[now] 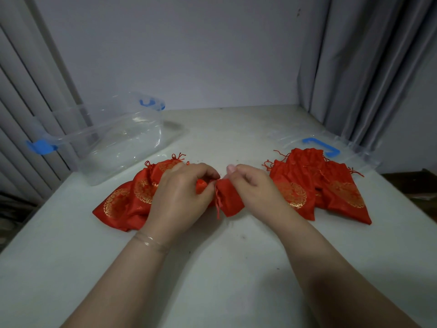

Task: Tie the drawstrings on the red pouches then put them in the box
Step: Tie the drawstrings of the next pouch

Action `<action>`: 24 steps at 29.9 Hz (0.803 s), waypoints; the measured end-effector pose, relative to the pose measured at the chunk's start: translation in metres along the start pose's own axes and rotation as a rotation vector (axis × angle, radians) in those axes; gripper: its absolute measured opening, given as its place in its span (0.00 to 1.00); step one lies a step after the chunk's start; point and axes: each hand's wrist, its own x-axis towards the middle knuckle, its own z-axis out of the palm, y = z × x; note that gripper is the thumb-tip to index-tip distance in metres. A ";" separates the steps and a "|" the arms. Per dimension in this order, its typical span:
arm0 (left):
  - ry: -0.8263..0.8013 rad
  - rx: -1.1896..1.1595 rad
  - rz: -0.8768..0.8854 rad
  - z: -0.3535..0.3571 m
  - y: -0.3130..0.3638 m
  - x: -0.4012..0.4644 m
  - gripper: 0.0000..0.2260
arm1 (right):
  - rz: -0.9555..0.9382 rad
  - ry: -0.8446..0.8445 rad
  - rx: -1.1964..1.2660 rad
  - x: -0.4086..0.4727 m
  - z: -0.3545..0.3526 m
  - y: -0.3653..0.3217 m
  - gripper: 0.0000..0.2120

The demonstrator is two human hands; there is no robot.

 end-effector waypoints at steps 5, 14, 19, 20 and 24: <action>0.091 0.040 0.107 -0.002 0.001 0.001 0.05 | 0.238 -0.025 0.439 0.002 -0.002 -0.002 0.09; 0.133 0.126 0.090 -0.002 -0.002 0.000 0.07 | 0.139 -0.109 0.368 0.003 -0.005 -0.005 0.07; 0.125 0.091 0.089 0.001 -0.004 0.000 0.05 | 0.057 -0.014 0.075 0.003 -0.001 0.001 0.08; 0.129 0.067 0.065 0.001 -0.005 0.000 0.04 | 0.051 0.008 0.023 0.003 -0.001 0.002 0.06; 0.124 -0.091 -0.041 0.001 -0.007 0.001 0.02 | 0.065 0.049 -0.053 0.004 -0.005 0.004 0.03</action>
